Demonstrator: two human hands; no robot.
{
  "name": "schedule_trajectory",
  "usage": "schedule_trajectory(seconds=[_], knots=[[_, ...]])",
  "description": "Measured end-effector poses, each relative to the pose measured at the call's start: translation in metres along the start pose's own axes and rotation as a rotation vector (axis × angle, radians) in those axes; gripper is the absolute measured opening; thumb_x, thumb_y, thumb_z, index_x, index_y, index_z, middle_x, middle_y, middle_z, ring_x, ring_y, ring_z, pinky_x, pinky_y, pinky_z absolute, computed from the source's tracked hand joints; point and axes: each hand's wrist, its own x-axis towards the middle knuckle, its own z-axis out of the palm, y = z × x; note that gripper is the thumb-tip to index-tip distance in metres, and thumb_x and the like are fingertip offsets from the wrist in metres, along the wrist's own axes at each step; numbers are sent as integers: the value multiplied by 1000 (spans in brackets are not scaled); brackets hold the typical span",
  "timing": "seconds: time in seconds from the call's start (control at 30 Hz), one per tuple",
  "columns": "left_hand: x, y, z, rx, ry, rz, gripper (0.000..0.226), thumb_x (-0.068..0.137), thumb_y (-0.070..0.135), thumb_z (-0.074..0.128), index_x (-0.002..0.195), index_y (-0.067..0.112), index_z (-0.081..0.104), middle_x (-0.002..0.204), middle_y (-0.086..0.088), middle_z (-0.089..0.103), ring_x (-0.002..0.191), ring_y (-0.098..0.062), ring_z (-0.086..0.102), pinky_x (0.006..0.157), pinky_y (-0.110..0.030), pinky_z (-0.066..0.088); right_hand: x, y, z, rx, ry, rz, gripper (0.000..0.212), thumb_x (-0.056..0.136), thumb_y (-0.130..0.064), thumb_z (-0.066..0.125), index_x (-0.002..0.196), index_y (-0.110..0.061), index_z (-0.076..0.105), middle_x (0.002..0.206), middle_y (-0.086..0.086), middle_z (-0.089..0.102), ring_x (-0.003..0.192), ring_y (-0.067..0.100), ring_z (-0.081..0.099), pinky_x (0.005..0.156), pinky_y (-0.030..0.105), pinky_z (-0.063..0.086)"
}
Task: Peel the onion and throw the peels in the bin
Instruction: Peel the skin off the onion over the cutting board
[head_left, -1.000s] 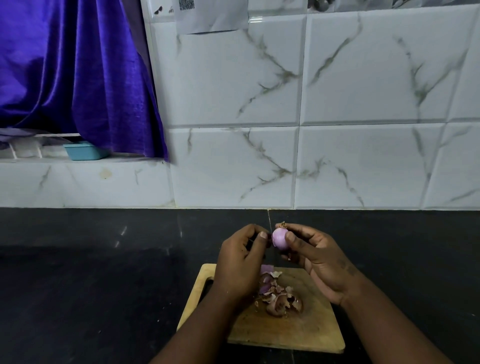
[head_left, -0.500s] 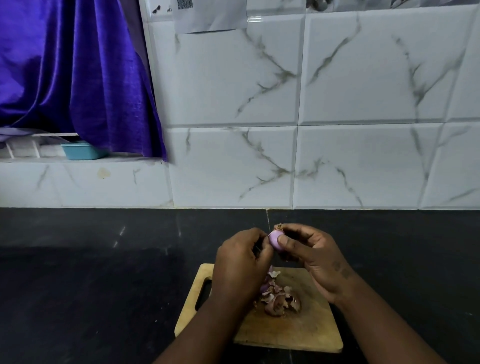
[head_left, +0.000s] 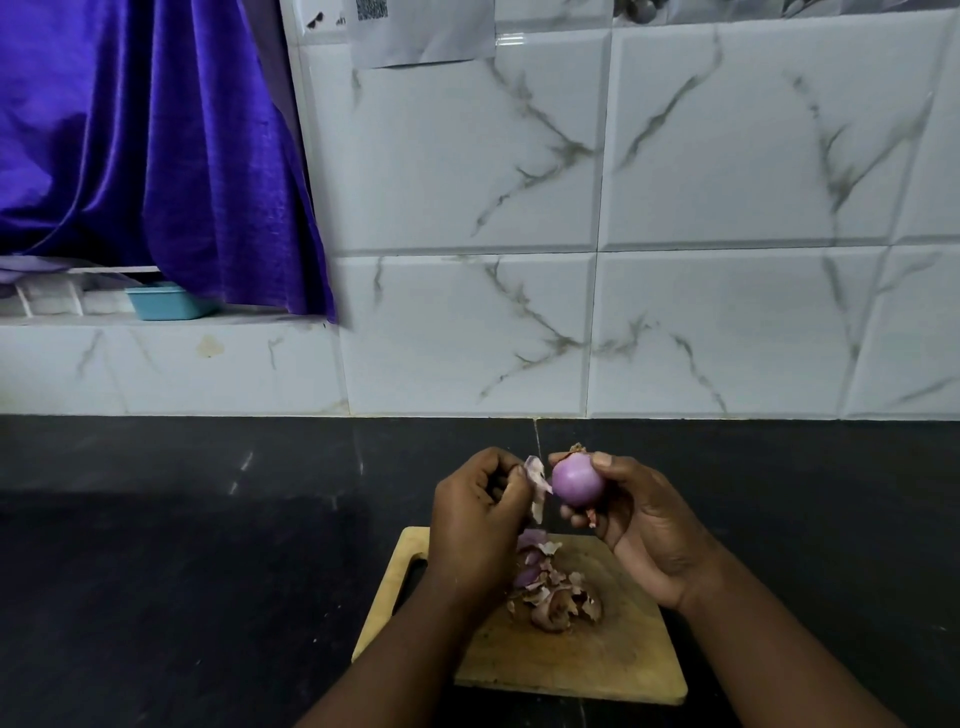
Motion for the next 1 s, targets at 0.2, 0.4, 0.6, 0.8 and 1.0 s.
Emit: schedule_trajectory(seconds=[0.2, 0.4, 0.6, 0.8, 1.0], knots=[[1, -2, -4, 139, -6, -64, 31, 93, 11, 61, 65, 23, 65, 63, 5, 64, 58, -2, 55, 52, -18, 41, -5, -5, 0, 87, -38, 64, 37, 91, -24, 62, 114, 2, 74, 103, 21, 72, 74, 24, 69, 61, 25, 59], [4, 0, -12, 227, 107, -95, 27, 94, 20, 64, 67, 23, 68, 64, 4, 66, 60, -7, 57, 54, -27, 41, -6, -12, 1, 177, -34, 67, 48, 89, -27, 52, 122, 3, 68, 101, 19, 72, 75, 23, 68, 58, 23, 58], [-1, 0, -9, 416, -62, -11, 41, 98, 39, 61, 62, 20, 69, 58, -2, 63, 51, -8, 52, 48, -24, 36, -8, -11, 5, 196, -36, 111, 40, 89, -28, 52, 112, -1, 71, 93, 19, 72, 70, 24, 66, 54, 23, 57], [-1, 2, -8, 216, -5, 221, 11, 97, 30, 64, 88, 28, 70, 81, 8, 68, 77, -12, 65, 64, -30, 54, -5, -7, 5, 206, -23, 141, 35, 94, -27, 50, 110, -2, 69, 97, 20, 72, 73, 26, 70, 57, 25, 59], [-2, 1, -5, 238, -88, 338, 13, 90, 23, 77, 102, 25, 73, 95, 14, 71, 89, -7, 69, 73, -20, 59, -4, -6, 5, 210, -20, 119, 37, 103, -24, 40, 106, -1, 70, 98, 20, 70, 75, 24, 72, 58, 26, 60]])
